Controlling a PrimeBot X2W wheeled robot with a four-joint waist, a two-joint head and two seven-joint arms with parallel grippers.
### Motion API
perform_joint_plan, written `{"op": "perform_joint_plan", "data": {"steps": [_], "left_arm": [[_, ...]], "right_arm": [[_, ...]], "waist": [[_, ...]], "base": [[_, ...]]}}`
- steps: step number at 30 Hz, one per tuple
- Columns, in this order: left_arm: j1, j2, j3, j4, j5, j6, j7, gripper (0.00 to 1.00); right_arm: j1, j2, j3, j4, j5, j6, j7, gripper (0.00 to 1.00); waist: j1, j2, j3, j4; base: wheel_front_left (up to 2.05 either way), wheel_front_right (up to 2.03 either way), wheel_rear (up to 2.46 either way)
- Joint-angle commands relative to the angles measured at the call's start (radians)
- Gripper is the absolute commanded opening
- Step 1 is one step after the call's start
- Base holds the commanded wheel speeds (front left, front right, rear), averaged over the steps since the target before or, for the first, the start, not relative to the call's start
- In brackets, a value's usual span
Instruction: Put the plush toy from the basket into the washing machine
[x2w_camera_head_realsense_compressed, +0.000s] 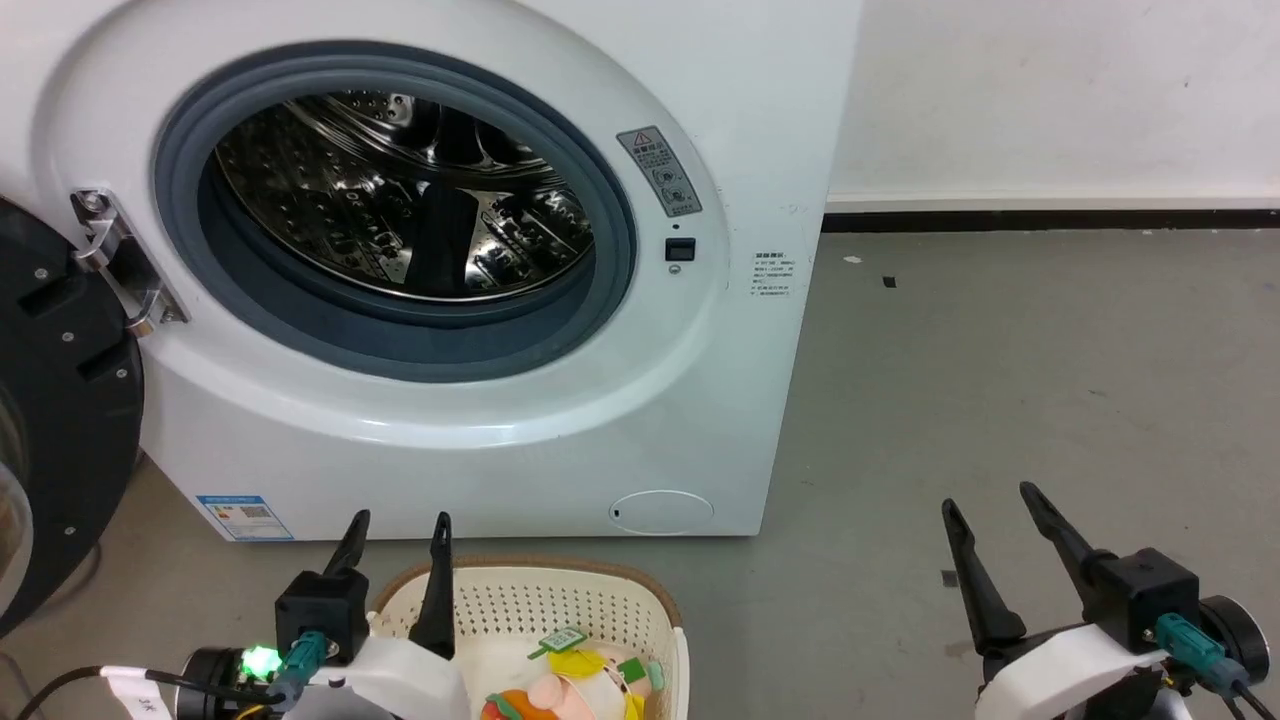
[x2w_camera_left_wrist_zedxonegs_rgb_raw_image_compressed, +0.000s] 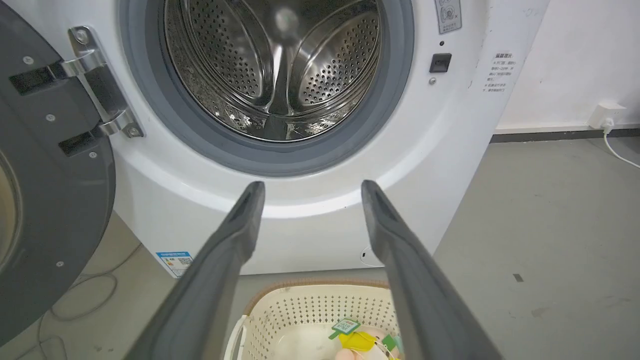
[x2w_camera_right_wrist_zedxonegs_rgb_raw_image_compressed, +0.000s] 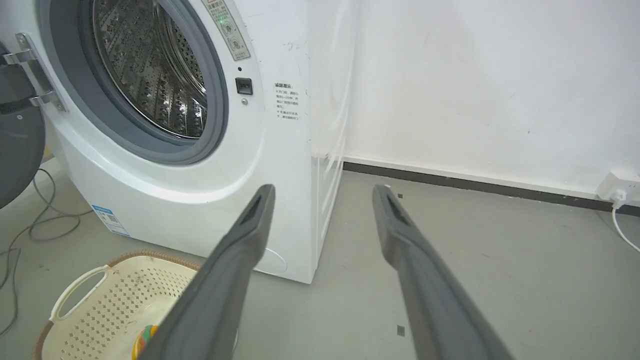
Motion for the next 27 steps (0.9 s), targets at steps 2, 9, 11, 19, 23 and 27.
{"op": "perform_joint_plan", "data": {"steps": [2,9,11,19,23,27], "left_arm": [[-0.013,0.002,-0.009,0.023,-0.008,-0.008,-0.014,1.00],[-0.034,0.006,-0.025,0.077,-0.014,-0.017,-0.027,1.00],[-0.043,0.007,-0.029,0.095,-0.016,-0.020,-0.031,1.00],[-0.076,0.014,-0.048,0.168,-0.023,-0.030,-0.043,1.00],[-0.097,0.018,-0.061,0.215,-0.027,-0.036,-0.050,1.00],[-0.121,0.023,-0.076,0.264,-0.031,-0.042,-0.058,1.00]], "right_arm": [[-0.009,0.000,-0.003,-0.002,0.015,0.000,-0.015,1.00],[-0.019,0.000,-0.004,-0.013,0.026,0.000,-0.029,1.00],[-0.021,0.000,-0.003,-0.014,0.027,0.000,-0.033,1.00],[-0.029,0.000,0.007,-0.019,0.022,0.000,-0.048,1.00],[-0.035,0.000,0.009,-0.024,0.024,0.000,-0.056,1.00],[-0.039,0.000,0.007,-0.028,0.024,0.000,-0.065,1.00]], "waist": [[0.0000,0.0000,0.012,-0.003],[0.0000,0.0000,0.041,-0.011],[0.0000,0.0000,0.051,-0.014],[0.0000,0.0000,0.085,-0.023],[0.0000,0.0000,0.106,-0.028],[0.0000,0.0000,0.130,-0.033]], "base": [[0.00,0.00,0.00],[0.00,0.00,0.00],[0.00,0.00,0.00],[0.00,0.00,0.00],[0.00,0.00,0.00],[0.00,0.00,0.00]]}}
